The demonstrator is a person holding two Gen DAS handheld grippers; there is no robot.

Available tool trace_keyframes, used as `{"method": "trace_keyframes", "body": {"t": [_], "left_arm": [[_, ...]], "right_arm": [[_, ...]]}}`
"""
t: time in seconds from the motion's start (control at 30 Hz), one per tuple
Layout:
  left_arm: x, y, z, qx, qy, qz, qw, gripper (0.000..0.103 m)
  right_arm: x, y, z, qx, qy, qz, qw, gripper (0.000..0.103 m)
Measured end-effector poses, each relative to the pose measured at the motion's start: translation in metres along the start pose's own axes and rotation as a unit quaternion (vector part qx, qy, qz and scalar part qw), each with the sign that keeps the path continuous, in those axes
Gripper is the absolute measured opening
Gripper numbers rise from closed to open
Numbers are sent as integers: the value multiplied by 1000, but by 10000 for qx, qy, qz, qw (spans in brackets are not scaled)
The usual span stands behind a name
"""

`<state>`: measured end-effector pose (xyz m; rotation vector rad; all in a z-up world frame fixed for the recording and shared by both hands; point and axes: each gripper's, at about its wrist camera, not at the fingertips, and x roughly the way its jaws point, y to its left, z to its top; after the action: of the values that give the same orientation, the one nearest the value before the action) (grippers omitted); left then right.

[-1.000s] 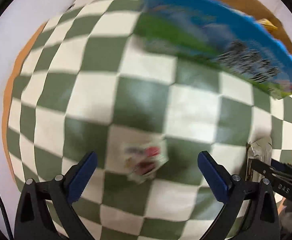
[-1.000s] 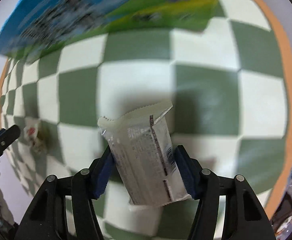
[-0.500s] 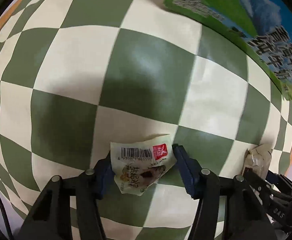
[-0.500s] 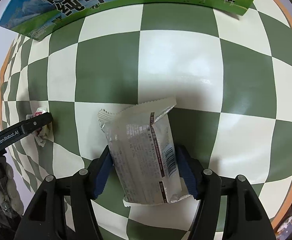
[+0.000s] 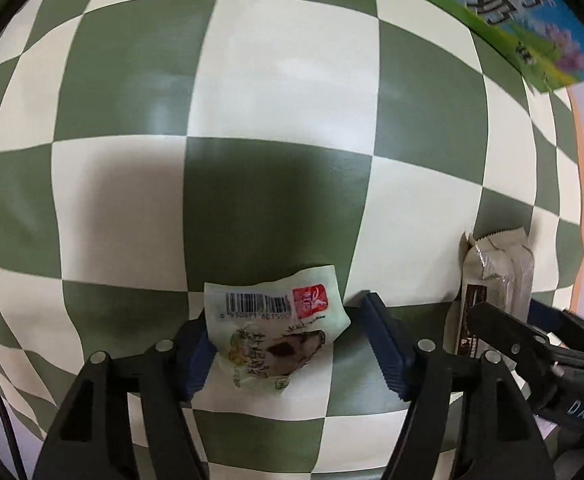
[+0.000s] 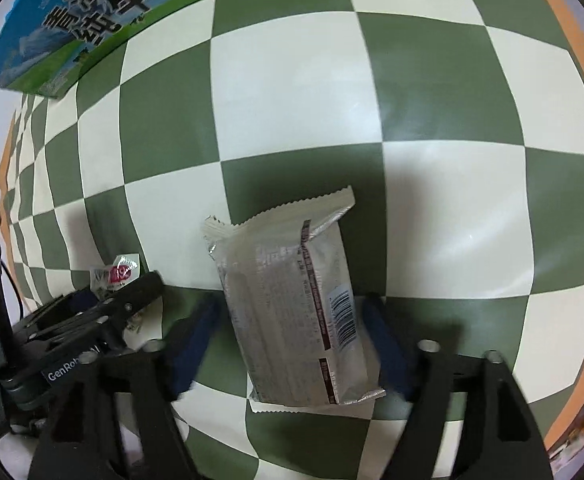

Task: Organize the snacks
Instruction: 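Carry both packs into the box and open both grippers to release them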

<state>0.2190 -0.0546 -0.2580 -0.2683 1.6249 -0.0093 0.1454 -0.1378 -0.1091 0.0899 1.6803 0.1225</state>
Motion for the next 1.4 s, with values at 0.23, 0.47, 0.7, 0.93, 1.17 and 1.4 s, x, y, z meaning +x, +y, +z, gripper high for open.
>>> {"method": "trace_keyframes", "body": {"t": [0.23,0.47,0.7,0.93,1.17,1.4], "left_arm": [[-4,-28,-8,119,-102,214,9996,55],[-53,-24,-5,98,-524,-137,9985,55],[-162,-47,33,357,-1418,-727,9866,55],[-235,-53,121,582,-1816,-656,9794,56],[-191,-61,211,263,-1014,-824,9911,56],[-155,-68,266,86,-393,-1075,9934,56]], "right_arm": [[14,33,-10,-667,-312,-738,9946,61],[-24,40,-14,-476,-735,-182,9960,60],[-122,42,30,-455,-1517,572,9857,60],[-215,44,116,-642,-2242,575,9707,60],[-208,29,198,-487,-1997,309,9782,60],[-178,16,245,-259,-1709,298,9845,61]]}}
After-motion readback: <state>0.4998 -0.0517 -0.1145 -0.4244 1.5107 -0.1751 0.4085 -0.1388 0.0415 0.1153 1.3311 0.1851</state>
